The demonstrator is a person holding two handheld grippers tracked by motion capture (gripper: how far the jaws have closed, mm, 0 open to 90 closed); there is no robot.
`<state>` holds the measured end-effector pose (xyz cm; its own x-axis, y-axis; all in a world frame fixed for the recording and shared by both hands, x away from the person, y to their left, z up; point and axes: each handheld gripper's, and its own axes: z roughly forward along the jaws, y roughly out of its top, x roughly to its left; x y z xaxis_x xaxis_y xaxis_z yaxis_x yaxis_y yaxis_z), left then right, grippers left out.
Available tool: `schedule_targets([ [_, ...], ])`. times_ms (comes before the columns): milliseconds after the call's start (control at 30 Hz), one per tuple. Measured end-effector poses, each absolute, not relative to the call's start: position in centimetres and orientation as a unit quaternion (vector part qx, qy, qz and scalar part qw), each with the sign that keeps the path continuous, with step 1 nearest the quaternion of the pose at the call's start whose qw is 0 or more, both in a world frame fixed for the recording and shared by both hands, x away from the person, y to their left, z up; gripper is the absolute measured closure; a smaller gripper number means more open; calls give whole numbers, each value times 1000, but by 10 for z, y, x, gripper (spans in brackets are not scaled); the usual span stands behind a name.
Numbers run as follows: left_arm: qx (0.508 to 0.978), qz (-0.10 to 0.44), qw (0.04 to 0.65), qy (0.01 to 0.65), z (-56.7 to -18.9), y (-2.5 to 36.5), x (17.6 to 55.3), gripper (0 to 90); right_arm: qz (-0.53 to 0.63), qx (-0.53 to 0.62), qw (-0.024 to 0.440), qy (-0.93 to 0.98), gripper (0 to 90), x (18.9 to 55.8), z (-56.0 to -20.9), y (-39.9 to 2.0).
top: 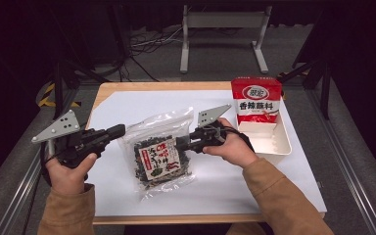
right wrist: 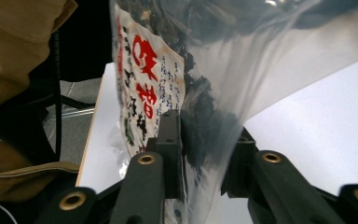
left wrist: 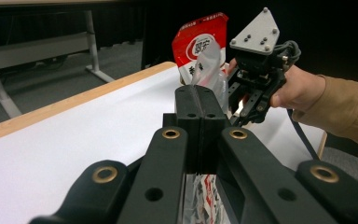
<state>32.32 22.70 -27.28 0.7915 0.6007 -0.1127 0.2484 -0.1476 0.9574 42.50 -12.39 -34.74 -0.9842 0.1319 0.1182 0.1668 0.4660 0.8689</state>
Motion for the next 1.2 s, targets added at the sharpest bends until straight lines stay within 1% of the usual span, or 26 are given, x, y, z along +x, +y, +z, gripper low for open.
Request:
schedule_targets([
  [67, 735, 144, 595, 292, -274, 231, 324, 900, -514, -84, 31, -853, 770, 422, -345, -126],
  [233, 730, 145, 601, 291, -274, 233, 324, 900, -520, -80, 36, -849, 777, 415, -338, -129],
  [267, 730, 145, 601, 291, -274, 233, 324, 854, -520, -80, 36, -849, 777, 415, -338, -129],
  [300, 729, 144, 602, 293, -274, 233, 325, 854, -521, -81, 34, -849, 778, 414, -337, -130],
  [333, 729, 142, 603, 292, -274, 233, 325, 804, -522, -81, 34, -849, 779, 413, -336, -132],
  [400, 727, 133, 607, 291, -275, 233, 326, 732, -522, -86, 32, -848, 780, 411, -332, -137],
  [500, 729, 133, 605, 292, -276, 233, 328, 690, -523, -91, 31, -847, 781, 410, -330, -141],
  [533, 730, 132, 604, 292, -277, 232, 328, 690, -522, -94, 27, -847, 781, 409, -329, -144],
  [700, 735, 132, 601, 285, -281, 231, 333, 586, -530, -111, 11, -841, 788, 407, -318, -166],
  [900, 740, 122, 593, 294, -289, 231, 341, 568, -533, -125, -2, -837, 789, 404, -310, -184],
  [1167, 745, 122, 583, 299, -299, 231, 348, 538, -537, -149, -37, -830, 789, 396, -294, -213],
  [1200, 746, 119, 582, 303, -301, 231, 349, 536, -539, -157, -48, -826, 790, 393, -288, -222],
])
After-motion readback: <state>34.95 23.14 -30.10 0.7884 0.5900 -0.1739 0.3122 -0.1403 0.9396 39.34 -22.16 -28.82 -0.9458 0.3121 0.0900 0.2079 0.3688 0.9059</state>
